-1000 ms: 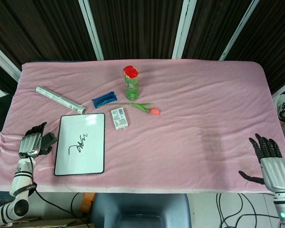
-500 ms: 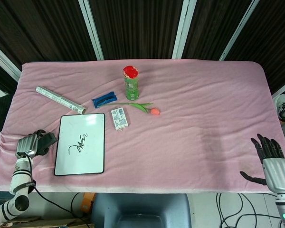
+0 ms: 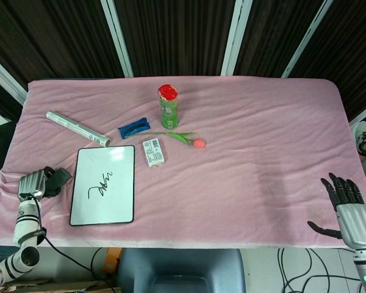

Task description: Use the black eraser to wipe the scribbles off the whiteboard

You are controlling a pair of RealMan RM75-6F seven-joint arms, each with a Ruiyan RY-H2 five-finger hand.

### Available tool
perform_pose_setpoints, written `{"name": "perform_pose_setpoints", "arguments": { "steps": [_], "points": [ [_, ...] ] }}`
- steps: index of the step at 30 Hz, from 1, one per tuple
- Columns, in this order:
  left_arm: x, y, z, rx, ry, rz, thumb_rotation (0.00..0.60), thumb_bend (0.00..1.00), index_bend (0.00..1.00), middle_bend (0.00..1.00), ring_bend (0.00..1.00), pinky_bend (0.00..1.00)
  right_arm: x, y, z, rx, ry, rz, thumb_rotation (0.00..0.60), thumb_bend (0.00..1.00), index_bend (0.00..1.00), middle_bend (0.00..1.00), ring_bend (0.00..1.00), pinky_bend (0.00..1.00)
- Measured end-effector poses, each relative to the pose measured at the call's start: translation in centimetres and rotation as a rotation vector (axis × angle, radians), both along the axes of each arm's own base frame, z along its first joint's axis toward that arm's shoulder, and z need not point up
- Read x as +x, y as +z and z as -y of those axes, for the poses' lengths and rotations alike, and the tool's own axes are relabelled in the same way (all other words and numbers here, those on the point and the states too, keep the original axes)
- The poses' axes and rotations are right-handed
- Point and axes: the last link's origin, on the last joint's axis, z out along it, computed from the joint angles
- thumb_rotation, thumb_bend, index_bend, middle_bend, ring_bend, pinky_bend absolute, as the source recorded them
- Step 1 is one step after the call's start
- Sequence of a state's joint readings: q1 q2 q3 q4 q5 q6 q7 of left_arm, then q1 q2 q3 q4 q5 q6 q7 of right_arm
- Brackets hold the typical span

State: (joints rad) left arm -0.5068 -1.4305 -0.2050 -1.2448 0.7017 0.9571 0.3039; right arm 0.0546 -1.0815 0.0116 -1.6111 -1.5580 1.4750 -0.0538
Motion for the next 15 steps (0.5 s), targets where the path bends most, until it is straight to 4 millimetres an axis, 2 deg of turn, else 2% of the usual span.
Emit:
{"name": "perform_pose_setpoints", "arguments": {
  "steps": [3, 5, 10, 15],
  "points": [
    [0.6, 0.2, 0.0, 0.038, -0.023, -0.001, 0.600, 0.66, 0.63, 0.67, 0.63, 0.72, 0.0, -0.1, 0.0, 0.004, 0.001, -0.002, 0.600, 0.26, 0.00, 0.00, 0.00, 0.11],
    [1.4, 0.2, 0.1, 0.052, -0.054, 0.003, 0.600, 0.68, 0.64, 0.68, 0.64, 0.74, 0.0, -0.1, 0.0, 0.006, 0.000, -0.004, 0.600, 0.26, 0.00, 0.00, 0.00, 0.11],
    [4.7, -1.1, 1.2, 0.022, -0.157, 0.037, 0.600, 0.70, 0.64, 0.69, 0.65, 0.74, 0.0, -0.2, 0.1, 0.011, -0.004, -0.008, 0.600, 0.26, 0.00, 0.00, 0.00, 0.11],
    [8.4, -3.4, 3.1, -0.113, -0.237, 0.058, 0.600, 0.70, 0.64, 0.69, 0.65, 0.74, 0.0, -0.2, 0.1, 0.013, -0.003, -0.009, 0.600, 0.26, 0.00, 0.00, 0.00, 0.11]
  ]
}}
